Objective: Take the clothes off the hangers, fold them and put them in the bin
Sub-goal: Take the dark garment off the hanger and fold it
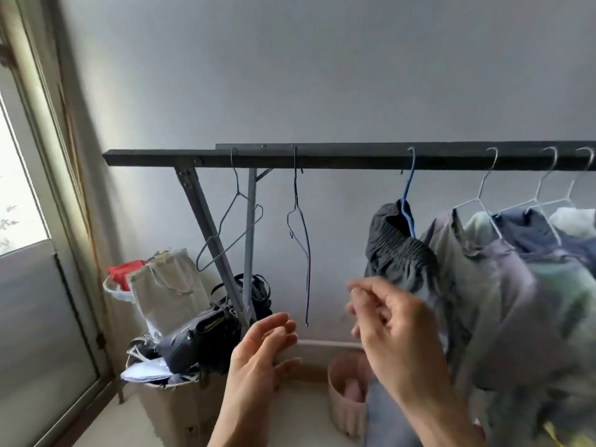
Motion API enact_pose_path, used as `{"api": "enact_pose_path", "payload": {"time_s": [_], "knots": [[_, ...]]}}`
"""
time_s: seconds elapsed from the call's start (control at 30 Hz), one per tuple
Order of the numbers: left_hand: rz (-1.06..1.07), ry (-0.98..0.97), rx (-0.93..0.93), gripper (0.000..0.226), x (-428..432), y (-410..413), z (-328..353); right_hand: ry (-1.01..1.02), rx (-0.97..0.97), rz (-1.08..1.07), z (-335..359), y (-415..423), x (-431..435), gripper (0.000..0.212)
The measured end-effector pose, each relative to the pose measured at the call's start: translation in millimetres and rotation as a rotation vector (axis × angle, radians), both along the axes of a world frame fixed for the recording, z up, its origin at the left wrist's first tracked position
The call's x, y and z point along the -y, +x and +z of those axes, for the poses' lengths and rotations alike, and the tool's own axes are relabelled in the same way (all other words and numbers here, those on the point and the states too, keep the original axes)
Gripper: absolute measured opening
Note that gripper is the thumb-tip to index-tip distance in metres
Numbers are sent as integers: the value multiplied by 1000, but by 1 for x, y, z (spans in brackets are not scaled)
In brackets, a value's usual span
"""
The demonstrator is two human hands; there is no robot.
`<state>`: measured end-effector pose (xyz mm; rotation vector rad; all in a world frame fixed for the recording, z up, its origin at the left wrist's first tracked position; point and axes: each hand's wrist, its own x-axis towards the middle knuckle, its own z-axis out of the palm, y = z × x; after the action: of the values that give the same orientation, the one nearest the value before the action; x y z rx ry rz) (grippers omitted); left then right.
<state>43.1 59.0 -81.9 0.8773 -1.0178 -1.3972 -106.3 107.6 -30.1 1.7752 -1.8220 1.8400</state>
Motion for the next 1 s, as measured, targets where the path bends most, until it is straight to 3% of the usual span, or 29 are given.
{"api": "enact_pose_path", "payload": {"time_s": [0.1,0.2,0.27,0.4,0.57,0.77,0.87,1.0], "knots": [[24,-85,33,20,2,4,16,-163,-114,-285,35,-35,12,15],[12,-177,47,19,2,9,30,81,-173,-452,54,-70,40,22],[-14,-233,48,18,-1,9,38,312,-60,-376,61,-88,61,21],[-75,-285,23,18,-9,4,46,437,226,-171,62,-96,88,28],[-103,-325,37,19,-14,0,51,322,562,33,72,-90,106,7],[-68,-513,164,11,-5,-8,72,199,695,360,102,-59,86,18],[-43,-680,306,20,2,-10,85,255,676,423,83,-43,74,15],[-125,-929,839,37,12,-12,98,267,627,413,54,-28,67,24]]}}
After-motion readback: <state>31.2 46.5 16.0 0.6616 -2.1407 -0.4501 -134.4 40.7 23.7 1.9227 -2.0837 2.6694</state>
